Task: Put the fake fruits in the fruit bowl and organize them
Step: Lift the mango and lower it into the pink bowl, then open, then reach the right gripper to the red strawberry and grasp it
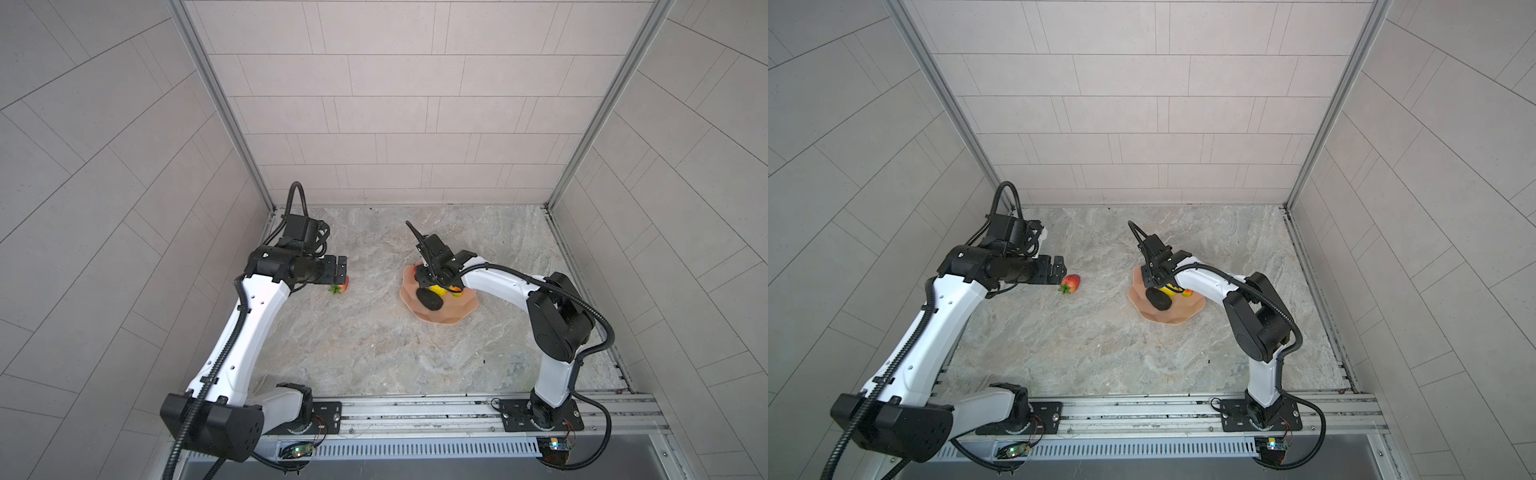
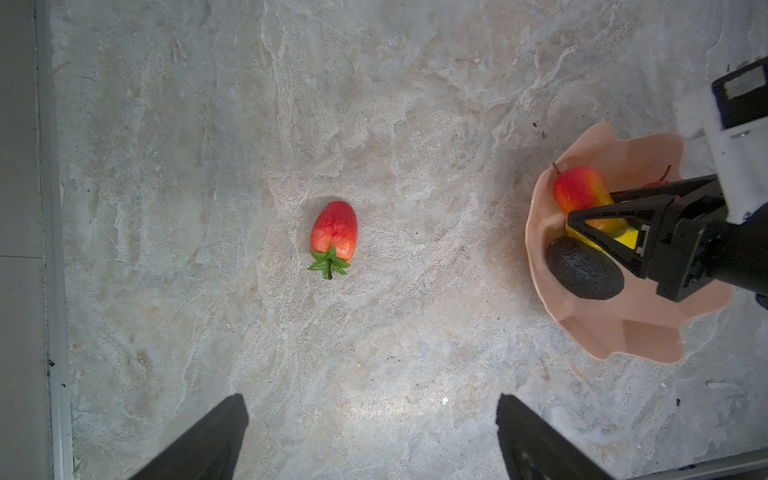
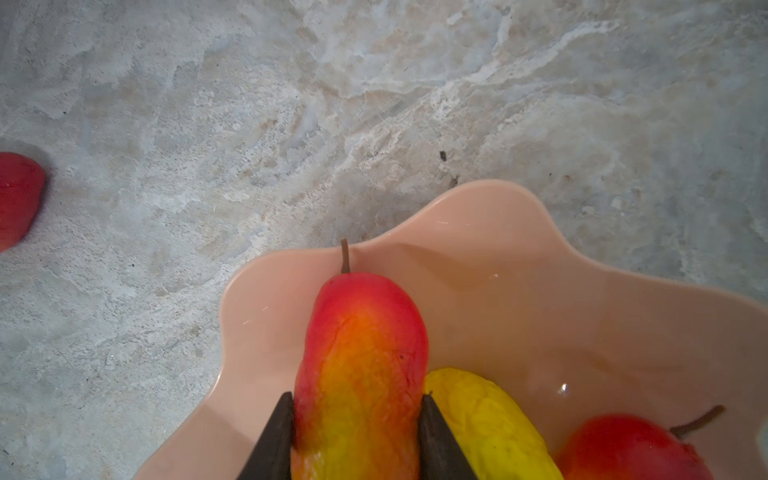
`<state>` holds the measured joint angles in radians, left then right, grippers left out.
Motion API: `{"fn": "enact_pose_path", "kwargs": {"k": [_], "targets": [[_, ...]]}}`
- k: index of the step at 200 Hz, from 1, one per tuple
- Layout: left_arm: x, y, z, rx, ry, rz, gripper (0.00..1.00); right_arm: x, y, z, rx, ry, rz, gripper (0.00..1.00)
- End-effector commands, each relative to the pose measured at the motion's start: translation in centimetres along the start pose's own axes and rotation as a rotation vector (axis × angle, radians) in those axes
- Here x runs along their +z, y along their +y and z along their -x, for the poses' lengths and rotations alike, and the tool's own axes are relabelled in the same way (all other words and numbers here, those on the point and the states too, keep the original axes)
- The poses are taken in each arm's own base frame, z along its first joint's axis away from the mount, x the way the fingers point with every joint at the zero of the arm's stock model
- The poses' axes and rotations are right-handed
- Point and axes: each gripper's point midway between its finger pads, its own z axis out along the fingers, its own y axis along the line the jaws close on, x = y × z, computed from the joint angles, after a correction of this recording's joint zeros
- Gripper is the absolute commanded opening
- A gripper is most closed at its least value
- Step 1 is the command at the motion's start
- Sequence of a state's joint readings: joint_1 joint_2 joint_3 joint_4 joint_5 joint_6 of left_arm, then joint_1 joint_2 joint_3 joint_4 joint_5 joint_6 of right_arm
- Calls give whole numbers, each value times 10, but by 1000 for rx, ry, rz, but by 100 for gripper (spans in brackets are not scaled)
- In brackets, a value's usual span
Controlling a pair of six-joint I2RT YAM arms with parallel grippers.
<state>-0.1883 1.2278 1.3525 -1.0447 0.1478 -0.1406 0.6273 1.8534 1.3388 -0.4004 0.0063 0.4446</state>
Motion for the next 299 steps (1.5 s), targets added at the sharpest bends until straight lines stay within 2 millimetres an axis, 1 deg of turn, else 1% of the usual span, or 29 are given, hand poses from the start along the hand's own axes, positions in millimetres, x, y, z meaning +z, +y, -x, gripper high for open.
{"fn": "enact_pose_path", "kwargs": {"k": [1, 37, 84, 107, 134, 148, 157, 169, 185, 195, 206, 231, 260, 271, 274, 277, 279, 299], "targets": [[-3, 1, -3, -3, -1, 8, 100, -6, 2, 3, -10, -7, 2, 28], [-4, 1, -4, -4, -1, 8, 100, -10, 3, 7, -50, -2, 2, 37], [-5, 2, -6, -6, -4, 9, 100, -7, 5, 4, -65, 19, 6, 49], [-6, 2, -6, -4, -7, 12, 100, -8, 5, 5, -68, 21, 9, 50], [-8, 2, -6, -2, -9, 13, 100, -18, 8, 12, -83, 6, 15, 51], [-8, 2, -6, -3, -9, 14, 100, -29, 15, 19, -116, -11, 30, 59], [-8, 3, -5, -4, -11, 16, 100, -37, 24, 23, -159, -23, 51, 67], [-9, 3, -6, -4, -13, 18, 100, -48, 44, 29, -232, -36, 101, 76], [-10, 4, -6, -2, -14, 22, 100, -57, 73, 33, -315, -37, 160, 81], [-12, 5, -7, -1, -15, 27, 100, -56, 88, 37, -345, -41, 180, 83], [-13, 6, -8, 1, -16, 37, 100, -51, 109, 41, -363, -43, 215, 85], [-21, 13, -10, -4, -33, 71, 100, -30, 153, 42, -377, -28, 298, 91], [-32, 17, -12, -9, -71, 93, 100, -6, 207, 41, -361, -13, 406, 93], [-34, 18, -13, -9, -72, 96, 100, 5, 220, 40, -352, -6, 415, 94], [-34, 18, -13, -9, -71, 97, 100, 6, 224, 42, -348, -9, 420, 94], [-34, 18, -14, -10, -69, 98, 100, 12, 227, 40, -344, 0, 422, 94], [-34, 18, -14, -9, -70, 98, 100, 10, 230, 42, -343, -7, 426, 95], [-33, 17, -16, -9, -57, 93, 100, 30, 244, 45, -307, -9, 415, 95]]}}
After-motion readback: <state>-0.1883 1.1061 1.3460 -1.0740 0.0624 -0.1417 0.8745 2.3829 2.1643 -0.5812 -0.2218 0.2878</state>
